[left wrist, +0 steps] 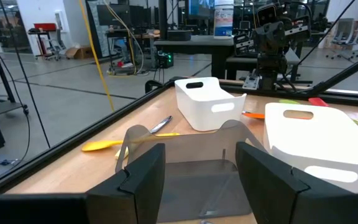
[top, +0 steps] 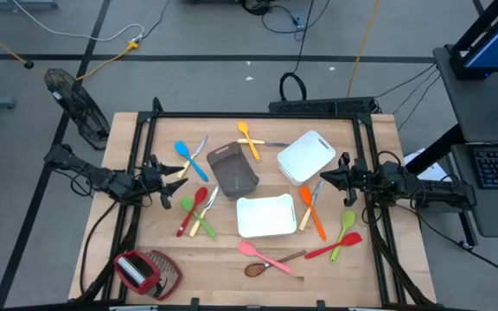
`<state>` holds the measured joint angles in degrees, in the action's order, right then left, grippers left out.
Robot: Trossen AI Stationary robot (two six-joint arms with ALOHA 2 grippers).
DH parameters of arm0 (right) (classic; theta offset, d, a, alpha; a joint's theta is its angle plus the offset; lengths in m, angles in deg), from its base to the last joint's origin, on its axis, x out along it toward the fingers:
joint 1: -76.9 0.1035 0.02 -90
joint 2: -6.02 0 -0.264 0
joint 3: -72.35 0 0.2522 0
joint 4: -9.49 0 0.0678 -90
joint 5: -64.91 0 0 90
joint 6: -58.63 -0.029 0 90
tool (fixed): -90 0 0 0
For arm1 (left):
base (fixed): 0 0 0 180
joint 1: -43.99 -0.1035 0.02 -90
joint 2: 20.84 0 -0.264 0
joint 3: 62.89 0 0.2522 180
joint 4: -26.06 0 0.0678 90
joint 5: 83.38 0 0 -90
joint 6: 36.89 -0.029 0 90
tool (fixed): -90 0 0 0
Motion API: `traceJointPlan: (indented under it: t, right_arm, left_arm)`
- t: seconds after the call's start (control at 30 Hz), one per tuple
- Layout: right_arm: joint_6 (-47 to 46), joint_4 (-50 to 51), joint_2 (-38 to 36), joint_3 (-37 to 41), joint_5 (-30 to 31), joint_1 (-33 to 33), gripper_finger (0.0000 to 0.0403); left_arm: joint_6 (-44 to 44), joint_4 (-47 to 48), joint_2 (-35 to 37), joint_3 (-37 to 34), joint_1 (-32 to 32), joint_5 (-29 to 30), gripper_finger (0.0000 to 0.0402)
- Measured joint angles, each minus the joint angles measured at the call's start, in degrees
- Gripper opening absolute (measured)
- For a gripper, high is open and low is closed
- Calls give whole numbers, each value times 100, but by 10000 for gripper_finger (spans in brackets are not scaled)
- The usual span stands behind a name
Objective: Pick & Place Kitchen Items
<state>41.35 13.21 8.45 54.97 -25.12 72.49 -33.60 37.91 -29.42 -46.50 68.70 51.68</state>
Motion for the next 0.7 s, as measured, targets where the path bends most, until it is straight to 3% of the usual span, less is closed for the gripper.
traceJointPlan:
  t: [0.37, 0.7]
  right_arm:
    - [2, -2, 1, 0, 0, -2, 0]
    - [0, -1, 0, 1, 0, -2, 0]
  left_arm:
    - [117, -57, 0, 0, 2, 2, 200]
    - [1635, -850, 0, 0, 0, 148, 200]
